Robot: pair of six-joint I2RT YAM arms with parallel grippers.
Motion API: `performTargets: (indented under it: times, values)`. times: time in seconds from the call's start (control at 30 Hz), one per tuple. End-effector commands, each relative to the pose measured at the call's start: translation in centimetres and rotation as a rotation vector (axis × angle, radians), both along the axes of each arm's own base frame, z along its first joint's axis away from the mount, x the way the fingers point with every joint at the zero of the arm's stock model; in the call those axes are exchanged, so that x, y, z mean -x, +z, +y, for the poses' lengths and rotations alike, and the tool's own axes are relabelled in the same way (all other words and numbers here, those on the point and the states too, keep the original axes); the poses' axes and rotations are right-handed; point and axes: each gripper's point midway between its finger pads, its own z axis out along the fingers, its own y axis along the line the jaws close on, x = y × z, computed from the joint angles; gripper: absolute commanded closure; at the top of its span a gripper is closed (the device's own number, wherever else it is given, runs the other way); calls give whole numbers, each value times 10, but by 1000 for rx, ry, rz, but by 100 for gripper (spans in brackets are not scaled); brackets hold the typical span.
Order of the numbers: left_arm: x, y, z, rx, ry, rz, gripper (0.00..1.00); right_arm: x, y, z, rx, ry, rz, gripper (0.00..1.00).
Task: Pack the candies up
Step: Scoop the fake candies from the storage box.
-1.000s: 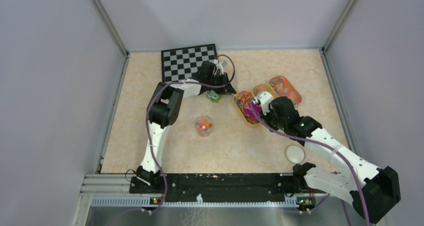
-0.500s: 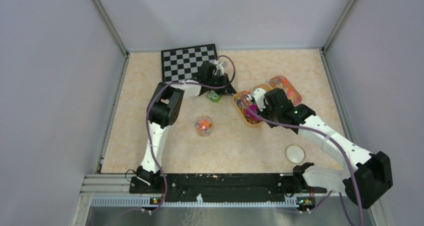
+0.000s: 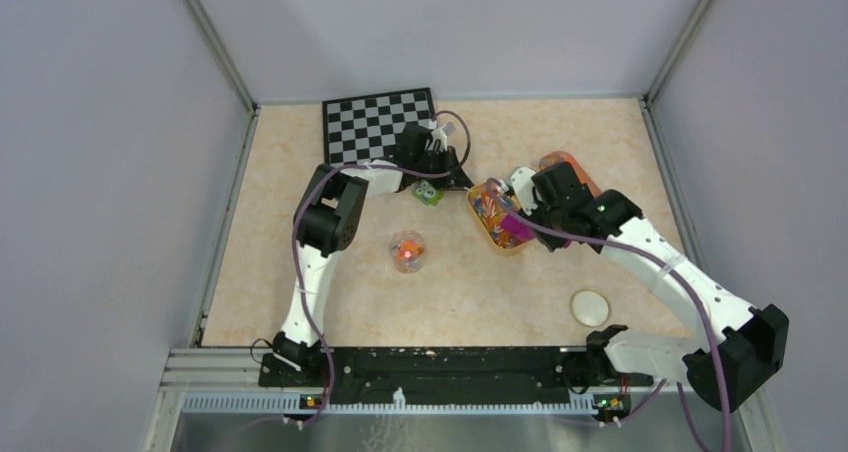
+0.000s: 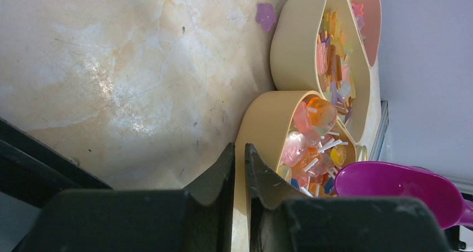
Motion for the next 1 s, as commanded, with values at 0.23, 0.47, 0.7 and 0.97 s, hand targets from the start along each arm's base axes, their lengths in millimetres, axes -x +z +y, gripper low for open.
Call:
performTargets:
  times: [0.23, 0.47, 0.7, 0.97]
  values:
    - [2, 15, -6, 38, -31, -46, 84, 5, 6, -11, 63, -45, 80, 100]
    - [4, 14, -6, 40, -32, -38, 84, -18, -1, 4, 65, -17, 77, 100]
    - [7, 15, -7, 43, -38, -35, 84, -26, -30, 15, 24, -3, 49, 100]
    - [6, 17, -7, 43, -38, -41, 84, -23, -55, 4, -43, -27, 37, 100]
